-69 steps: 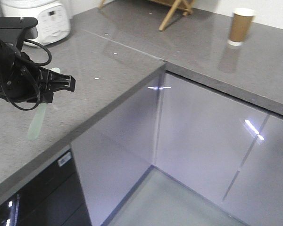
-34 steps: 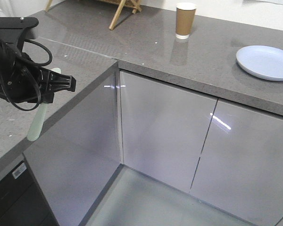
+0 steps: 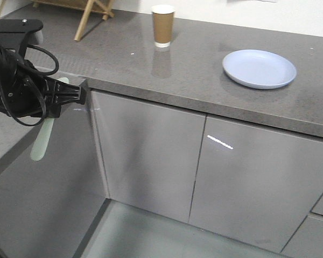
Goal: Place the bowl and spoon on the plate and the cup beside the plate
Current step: 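Drive the base along the counter toward the blue plate, then position the base in front of the blue plate, holding spoon and bowl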
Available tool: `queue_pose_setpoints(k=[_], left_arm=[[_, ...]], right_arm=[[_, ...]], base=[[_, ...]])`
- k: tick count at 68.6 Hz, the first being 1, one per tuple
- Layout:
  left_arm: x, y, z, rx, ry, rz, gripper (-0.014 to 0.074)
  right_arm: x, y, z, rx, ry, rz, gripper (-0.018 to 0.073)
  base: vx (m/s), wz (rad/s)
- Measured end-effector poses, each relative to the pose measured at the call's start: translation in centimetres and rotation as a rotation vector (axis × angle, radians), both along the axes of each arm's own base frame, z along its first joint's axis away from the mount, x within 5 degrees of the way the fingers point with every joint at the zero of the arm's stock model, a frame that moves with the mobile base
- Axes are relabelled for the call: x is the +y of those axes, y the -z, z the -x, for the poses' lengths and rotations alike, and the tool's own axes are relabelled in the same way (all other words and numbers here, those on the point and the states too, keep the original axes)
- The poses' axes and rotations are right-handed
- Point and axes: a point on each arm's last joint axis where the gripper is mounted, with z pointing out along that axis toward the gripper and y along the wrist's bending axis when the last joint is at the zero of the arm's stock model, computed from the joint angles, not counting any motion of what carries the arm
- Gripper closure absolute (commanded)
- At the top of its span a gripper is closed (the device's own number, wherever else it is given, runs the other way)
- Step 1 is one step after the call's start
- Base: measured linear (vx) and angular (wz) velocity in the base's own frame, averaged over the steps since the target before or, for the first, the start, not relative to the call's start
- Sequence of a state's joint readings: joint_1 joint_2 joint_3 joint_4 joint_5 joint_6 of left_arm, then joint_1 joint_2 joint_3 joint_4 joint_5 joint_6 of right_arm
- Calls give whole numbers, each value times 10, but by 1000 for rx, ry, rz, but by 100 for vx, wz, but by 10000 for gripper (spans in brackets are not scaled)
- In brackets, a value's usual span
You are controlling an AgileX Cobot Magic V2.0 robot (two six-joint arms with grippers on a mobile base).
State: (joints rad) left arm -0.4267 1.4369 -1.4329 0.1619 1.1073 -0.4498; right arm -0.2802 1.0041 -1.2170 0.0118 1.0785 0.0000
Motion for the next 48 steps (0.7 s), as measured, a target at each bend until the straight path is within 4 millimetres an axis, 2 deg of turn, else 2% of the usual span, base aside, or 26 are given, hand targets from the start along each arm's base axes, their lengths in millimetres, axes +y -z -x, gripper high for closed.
queue_pose_setpoints(k=[48], left_arm=[[0,0,0,0,0,0,603]], right_arm=[[0,0,0,0,0,0,565]], base=[[12,-22]])
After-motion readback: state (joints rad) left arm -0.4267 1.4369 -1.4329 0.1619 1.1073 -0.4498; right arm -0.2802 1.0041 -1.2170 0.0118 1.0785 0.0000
